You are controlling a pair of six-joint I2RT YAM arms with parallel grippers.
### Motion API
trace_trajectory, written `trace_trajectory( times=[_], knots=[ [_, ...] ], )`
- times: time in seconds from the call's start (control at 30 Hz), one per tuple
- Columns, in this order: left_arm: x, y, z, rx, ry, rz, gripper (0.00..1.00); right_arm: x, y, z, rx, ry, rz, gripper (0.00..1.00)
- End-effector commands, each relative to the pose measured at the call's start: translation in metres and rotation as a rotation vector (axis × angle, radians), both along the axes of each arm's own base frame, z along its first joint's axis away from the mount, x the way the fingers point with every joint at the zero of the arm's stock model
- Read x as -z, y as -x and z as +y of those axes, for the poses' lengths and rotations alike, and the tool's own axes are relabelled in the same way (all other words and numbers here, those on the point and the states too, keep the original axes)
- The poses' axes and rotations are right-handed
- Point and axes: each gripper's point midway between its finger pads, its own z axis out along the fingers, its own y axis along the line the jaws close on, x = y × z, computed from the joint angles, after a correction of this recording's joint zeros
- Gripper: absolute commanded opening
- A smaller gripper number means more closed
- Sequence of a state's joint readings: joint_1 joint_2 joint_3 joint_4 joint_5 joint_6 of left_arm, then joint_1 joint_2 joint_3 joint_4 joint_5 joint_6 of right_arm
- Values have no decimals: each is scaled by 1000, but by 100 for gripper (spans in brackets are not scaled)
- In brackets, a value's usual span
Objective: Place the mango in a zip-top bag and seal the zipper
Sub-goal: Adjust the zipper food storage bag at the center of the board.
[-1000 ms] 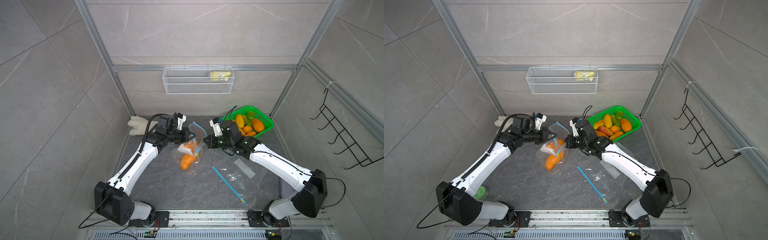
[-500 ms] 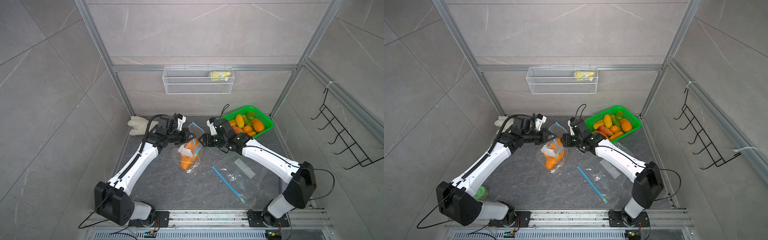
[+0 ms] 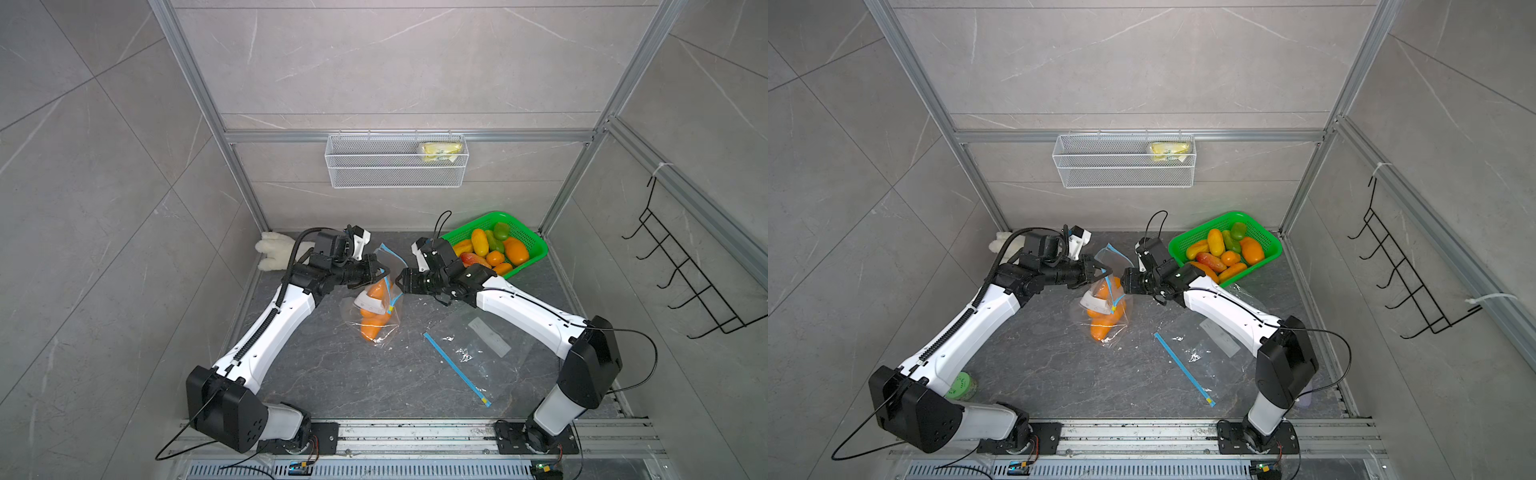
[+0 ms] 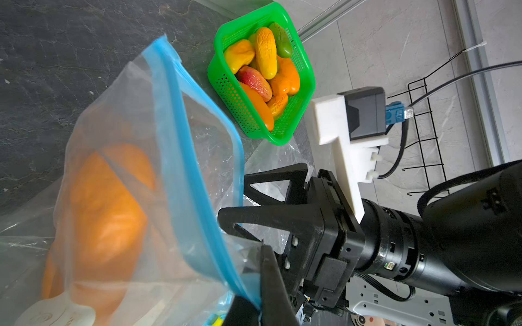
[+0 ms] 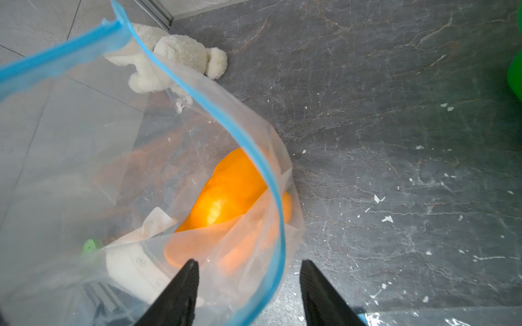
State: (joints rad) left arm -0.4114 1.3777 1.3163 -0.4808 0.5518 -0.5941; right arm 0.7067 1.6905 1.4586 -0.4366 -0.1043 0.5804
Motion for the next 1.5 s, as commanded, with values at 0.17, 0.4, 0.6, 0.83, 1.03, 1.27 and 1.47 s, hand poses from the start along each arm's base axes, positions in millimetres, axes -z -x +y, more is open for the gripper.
trace_trajectory(
  times=[0.17, 0.4, 0.6, 0.83, 1.03, 1.27, 1.47],
  knots=[
    [-28, 2, 1, 12, 38, -70, 0, -3, -6, -1, 24, -8, -17, 55],
    [-27, 1, 3, 11, 24, -71, 0, -5, -10, 9, 12, -40, -9, 17],
    [-39, -16, 18, -19, -8, -94, 0, -68, -3, 16, -12, -81, -109, 0],
    [-53, -24, 24, -19, -59, -126, 1, -111, 15, 21, -32, -51, -215, 0],
    [-16, -22, 23, -19, -51, -77, 1, -77, 12, 11, -19, 56, -193, 2],
    [5, -26, 19, -21, -37, -25, 1, -98, 17, 6, -64, 62, -229, 35],
    [1, -30, 17, -26, -22, -29, 1, -129, 33, -20, -82, -47, -283, 68]
  ],
)
